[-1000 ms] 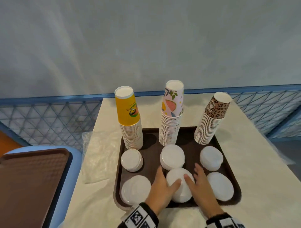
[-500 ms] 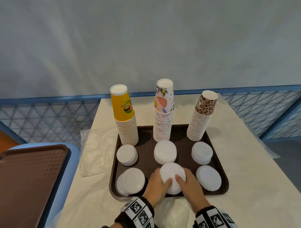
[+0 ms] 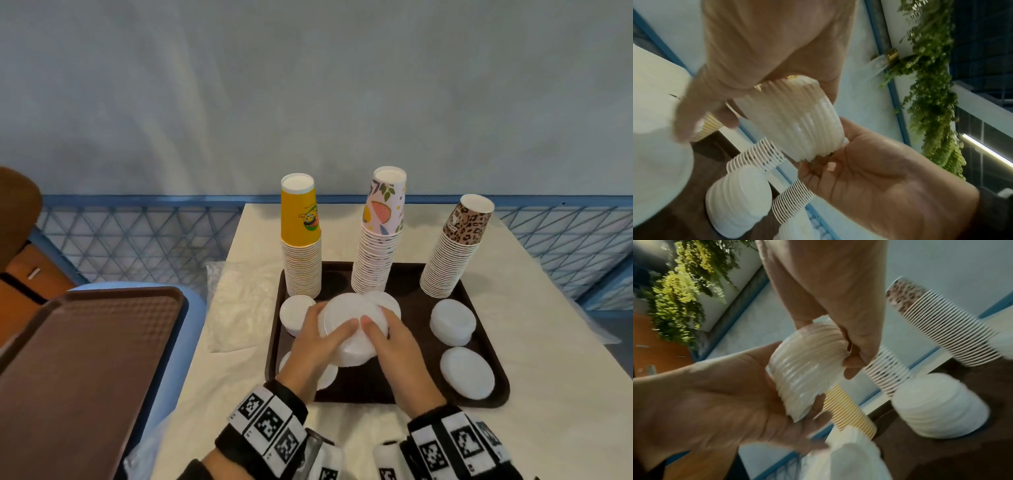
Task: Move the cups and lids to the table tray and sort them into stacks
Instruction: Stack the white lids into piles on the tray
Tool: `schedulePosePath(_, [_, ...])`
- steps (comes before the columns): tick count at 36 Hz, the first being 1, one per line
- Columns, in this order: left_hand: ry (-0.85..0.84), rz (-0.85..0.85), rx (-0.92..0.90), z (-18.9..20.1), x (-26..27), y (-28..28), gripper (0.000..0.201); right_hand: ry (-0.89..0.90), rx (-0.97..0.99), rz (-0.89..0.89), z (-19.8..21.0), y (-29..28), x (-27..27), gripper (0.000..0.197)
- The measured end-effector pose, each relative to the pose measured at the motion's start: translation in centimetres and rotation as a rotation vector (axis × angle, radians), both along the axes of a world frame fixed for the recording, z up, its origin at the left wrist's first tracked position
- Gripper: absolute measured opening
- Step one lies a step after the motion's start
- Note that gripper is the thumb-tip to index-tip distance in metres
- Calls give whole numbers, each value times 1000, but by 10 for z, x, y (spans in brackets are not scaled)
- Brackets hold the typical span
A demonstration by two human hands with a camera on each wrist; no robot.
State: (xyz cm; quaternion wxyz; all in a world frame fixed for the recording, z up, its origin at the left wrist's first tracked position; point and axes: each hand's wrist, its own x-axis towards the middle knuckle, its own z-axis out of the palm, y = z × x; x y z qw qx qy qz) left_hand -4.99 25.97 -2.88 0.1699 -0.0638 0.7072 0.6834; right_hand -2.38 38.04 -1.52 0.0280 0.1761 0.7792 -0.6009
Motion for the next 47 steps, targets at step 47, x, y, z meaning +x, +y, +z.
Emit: schedulePosePath(47, [-58,83,-117,-79,6,-58,52,-247,832,132,-95,15,4,76])
